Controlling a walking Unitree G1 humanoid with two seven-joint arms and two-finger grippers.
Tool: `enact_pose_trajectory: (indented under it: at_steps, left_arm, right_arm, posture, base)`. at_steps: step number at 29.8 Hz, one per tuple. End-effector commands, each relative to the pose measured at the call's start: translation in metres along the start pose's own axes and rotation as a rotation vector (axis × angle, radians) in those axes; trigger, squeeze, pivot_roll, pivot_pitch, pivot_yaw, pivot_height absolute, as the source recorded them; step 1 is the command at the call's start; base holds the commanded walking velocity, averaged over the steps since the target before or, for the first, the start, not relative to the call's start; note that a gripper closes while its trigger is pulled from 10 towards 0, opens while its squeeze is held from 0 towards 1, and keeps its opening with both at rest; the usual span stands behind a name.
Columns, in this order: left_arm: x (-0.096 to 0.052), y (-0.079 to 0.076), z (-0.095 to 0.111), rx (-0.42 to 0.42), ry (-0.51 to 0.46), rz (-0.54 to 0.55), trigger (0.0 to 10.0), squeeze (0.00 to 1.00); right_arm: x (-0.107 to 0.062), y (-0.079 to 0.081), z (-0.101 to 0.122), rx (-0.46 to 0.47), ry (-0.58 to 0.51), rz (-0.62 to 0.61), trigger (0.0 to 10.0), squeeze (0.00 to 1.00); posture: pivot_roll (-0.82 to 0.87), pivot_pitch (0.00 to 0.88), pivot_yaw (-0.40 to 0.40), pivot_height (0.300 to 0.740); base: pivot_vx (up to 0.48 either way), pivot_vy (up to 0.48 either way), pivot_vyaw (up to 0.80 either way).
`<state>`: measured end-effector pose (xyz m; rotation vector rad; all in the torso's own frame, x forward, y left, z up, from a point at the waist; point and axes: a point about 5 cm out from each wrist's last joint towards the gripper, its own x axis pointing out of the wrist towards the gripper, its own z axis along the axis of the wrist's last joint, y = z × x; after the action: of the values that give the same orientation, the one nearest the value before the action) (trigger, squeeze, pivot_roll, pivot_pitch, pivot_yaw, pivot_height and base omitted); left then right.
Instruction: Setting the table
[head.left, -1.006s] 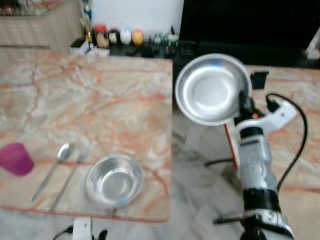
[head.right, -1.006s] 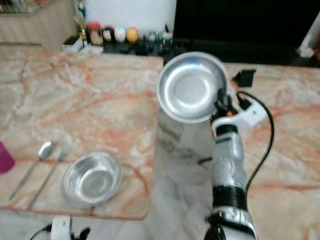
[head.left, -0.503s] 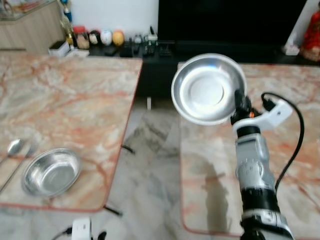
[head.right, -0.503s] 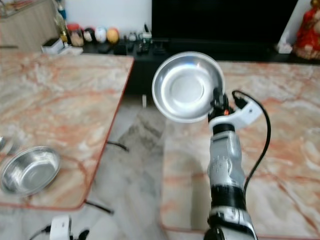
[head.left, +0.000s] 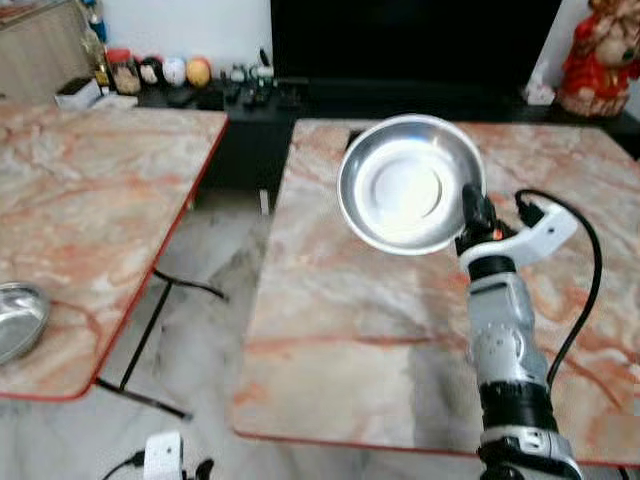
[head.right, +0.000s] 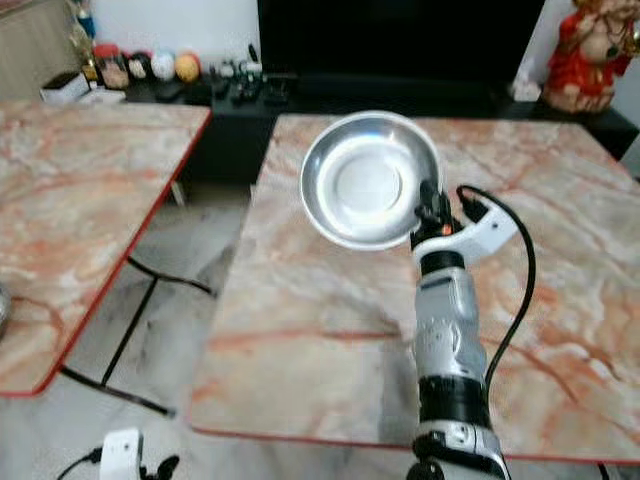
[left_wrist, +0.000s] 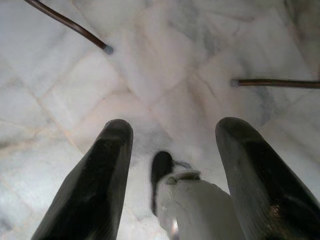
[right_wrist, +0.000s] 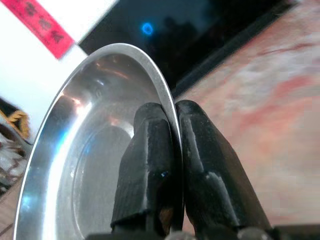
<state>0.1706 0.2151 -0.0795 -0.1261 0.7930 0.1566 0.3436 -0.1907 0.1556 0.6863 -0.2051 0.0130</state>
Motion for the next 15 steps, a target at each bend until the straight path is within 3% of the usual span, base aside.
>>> enact_pose_trajectory:
  at_steps: [1,13,15]
  left_arm:
    - [0.000,-0.005,-0.004,0.000,0.017,-0.016,10.0,0.00]
    - [0.000,-0.006,-0.005,0.012,0.025,-0.022,10.0,0.00]
    - [0.000,-0.005,-0.005,0.009,0.029,-0.017,10.0,0.00]
  right_arm:
    - [-0.004,0.001,0.008,-0.019,-0.017,0.009,10.0,0.00]
    - [-0.026,-0.011,0.001,-0.077,0.067,-0.022,10.0,0.00]
    - [-0.027,-0.011,0.001,-0.088,0.079,-0.021,10.0,0.00]
  posture:
    - [-0.07,0.000,0.020,0.740]
    - [-0.08,0.000,0.024,0.740]
    - [-0.09,0.000,0.025,0.740]
  base:
    - [0.000,-0.472,0.00]
    - [0.000,-0.465,0.00]
    - [0.000,0.000,0.00]
